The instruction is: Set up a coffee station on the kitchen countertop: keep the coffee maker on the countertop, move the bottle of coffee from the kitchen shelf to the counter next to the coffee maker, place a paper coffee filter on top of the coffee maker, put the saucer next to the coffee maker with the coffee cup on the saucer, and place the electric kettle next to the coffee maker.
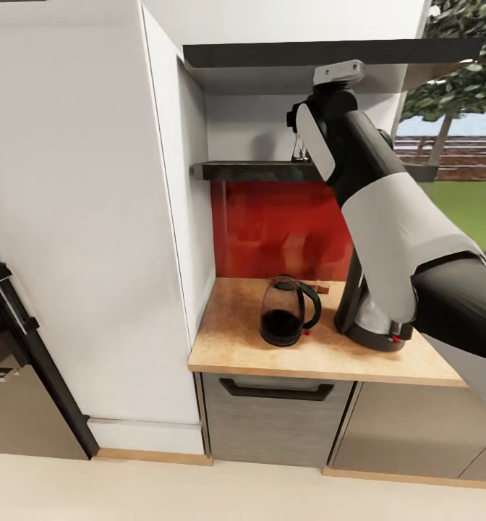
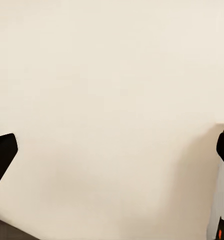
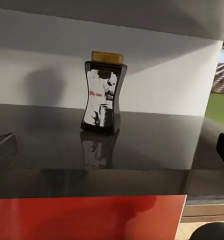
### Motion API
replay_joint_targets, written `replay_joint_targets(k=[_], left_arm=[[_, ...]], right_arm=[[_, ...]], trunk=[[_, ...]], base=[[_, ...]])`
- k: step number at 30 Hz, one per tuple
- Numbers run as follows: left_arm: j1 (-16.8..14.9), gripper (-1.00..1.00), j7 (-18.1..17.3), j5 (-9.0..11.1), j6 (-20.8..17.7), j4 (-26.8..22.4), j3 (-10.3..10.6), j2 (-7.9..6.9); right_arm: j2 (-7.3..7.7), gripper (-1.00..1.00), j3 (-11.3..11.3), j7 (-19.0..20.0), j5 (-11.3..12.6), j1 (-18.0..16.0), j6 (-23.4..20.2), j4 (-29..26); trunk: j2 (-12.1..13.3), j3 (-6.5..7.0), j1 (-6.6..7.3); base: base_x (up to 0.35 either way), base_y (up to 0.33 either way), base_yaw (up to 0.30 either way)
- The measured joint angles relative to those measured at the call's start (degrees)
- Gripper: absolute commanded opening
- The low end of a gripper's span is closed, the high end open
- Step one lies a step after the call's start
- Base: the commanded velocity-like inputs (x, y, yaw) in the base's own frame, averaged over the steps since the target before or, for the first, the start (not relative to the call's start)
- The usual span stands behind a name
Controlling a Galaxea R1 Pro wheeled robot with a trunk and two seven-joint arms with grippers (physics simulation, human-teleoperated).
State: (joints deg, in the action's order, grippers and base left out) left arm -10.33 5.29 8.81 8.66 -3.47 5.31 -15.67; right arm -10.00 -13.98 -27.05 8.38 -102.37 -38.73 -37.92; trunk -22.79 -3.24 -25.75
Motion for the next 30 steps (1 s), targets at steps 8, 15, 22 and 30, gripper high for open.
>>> replay_joint_targets(k=[8, 15, 22, 30], left_arm=[[1.14, 1.0, 0.78, -0.05, -0.13, 0.07, 0.06, 0.01], [3.75, 1.0, 0.81, -0.08, -0.29, 0.05, 0.1, -0.26], [6.1, 1.0, 0.82, -0.15, -0.38, 0.1, 0.24, -0.32], [8.26, 1.0, 1.36, -1.07, -0.4, 0.1, 0.33, -0.11]], right_arm=[[0.0, 1.0, 2.56, 0.02, 0.16, -0.03, 0.07, -0.36], [0.0, 1.0, 5.84, 0.06, 0.04, -0.04, 0.06, -0.28], [0.0, 1.0, 6.03, 0.0, -0.09, 0.11, 0.0, -0.14], [0.0, 1.0, 5.96, 0.0, -0.1, 0.39, 0.06, -0.13]], trunk=[[-0.01, 0.0, 0.03], [-0.01, 0.0, 0.02], [-0.01, 0.0, 0.03], [0.0, 0.0, 0.01]], base=[[0.249, 0.0, 0.0], [0.266, 0.0, 0.0], [0.284, 0.0, 0.0], [0.259, 0.0, 0.0]])
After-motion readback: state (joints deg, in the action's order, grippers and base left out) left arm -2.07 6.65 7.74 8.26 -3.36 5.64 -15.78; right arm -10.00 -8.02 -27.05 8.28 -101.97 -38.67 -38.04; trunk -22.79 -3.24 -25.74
